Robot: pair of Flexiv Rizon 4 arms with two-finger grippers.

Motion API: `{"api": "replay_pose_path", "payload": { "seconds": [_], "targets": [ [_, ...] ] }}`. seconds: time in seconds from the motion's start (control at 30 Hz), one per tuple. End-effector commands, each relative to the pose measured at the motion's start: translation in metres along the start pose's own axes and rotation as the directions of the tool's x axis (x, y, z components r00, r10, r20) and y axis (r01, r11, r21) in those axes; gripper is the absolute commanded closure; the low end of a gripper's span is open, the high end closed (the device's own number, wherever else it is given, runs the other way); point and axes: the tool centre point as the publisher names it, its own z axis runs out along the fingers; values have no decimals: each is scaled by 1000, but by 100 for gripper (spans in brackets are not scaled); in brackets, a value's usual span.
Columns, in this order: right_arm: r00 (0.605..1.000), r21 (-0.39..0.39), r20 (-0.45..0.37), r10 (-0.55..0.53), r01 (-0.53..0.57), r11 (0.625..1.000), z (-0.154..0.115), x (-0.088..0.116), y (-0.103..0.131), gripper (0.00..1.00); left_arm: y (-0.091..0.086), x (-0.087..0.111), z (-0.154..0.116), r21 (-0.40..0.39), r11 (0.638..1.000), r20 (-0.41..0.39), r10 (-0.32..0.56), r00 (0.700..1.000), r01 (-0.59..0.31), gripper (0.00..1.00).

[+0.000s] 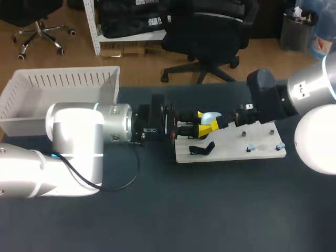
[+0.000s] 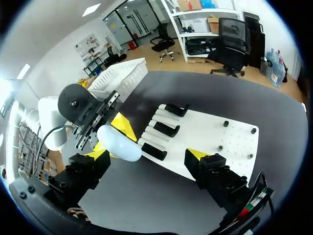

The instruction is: Pick up each earbud case from the left stands, insert the matching earbuds, close the lid, and place the case in the box.

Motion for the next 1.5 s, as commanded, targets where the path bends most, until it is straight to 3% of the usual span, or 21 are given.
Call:
{"api": "replay_pose_path", "payload": {
  "seconds": [0.03, 0.47, 0.67, 0.87, 1.0, 1.2, 1.5],
  "targets": [
    [1000, 17, 4, 5, -5, 1000, -1, -3, 0, 0, -3, 0, 1, -5, 1000, 2, 2, 1000, -2, 100],
    [999, 26, 42, -9, 8, 1000, -17, -16, 4, 0, -3, 0, 1, -5, 1000, 2, 2, 1000, -2, 100],
    [995, 105, 56, -80, 74, 992, -48, -25, 4, 0, -3, 0, 1, -5, 1000, 2, 2, 1000, -2, 100],
    [987, 296, -47, -153, 160, 942, -84, -27, -5, 0, -3, 0, 1, -5, 1000, 2, 2, 1000, -2, 100],
    [979, 404, -179, -98, 164, 900, -98, -16, -21, 0, -3, 0, 1, -5, 1000, 2, 2, 1000, -2, 100],
    [955, 499, -296, 32, 126, 858, -107, 7, -46, 0, -3, 0, 1, -5, 1000, 2, 2, 1000, -2, 100],
    [915, 594, -384, 124, 142, 792, -101, 39, -83, 0, -3, 0, 1, -5, 1000, 2, 2, 1000, -2, 100]
  ]
}}
